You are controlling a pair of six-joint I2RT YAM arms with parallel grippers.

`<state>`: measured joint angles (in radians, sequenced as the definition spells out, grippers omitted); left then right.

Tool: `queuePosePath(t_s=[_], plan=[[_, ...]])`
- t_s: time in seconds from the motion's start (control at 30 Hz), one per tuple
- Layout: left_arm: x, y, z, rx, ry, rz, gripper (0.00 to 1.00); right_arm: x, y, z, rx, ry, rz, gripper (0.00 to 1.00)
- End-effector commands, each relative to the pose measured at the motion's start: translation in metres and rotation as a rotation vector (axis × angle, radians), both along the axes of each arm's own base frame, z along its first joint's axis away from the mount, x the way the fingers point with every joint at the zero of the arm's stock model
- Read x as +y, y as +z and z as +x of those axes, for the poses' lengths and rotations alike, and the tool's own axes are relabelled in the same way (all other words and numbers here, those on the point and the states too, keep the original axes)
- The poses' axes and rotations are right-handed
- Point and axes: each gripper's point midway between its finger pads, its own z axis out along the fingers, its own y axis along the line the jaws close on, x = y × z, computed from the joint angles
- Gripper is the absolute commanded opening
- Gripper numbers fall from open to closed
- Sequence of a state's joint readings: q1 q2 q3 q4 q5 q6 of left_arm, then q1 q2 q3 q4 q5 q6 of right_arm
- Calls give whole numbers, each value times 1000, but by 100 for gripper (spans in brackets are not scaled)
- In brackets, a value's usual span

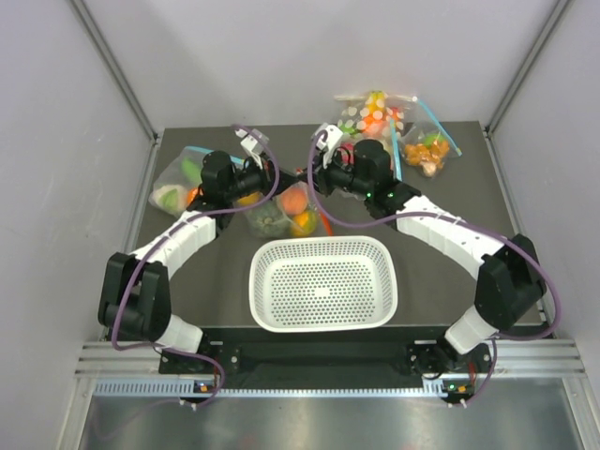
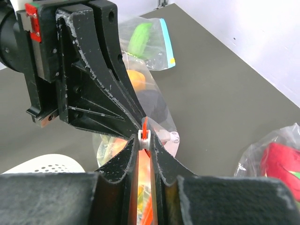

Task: Open the zip-top bag and remove the fake food

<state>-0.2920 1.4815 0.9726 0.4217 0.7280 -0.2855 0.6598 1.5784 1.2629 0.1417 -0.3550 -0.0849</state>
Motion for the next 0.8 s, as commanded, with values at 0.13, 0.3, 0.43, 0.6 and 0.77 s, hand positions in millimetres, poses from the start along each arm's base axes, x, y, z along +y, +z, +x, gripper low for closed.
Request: queuePosePath(t_s=[0.13,0.3,0.43,0.6,0.77], plan=[[3,39,22,-88,74,-91,0,-15,33,-8,-65,-27,70,0],[7,38,30,-78,122,-93,0,-18,20,-11,-45,-35,55,0],[9,42,32,-78,122,-116,0,-23,10,-10,-35,-54,34,0],[9,47,28,-74,70,-135,0,-31,2,-4,-38,-95,11,0],[7,51,17,-66,-27,-163,0,-35,-2,2,-41,-111,0,0]])
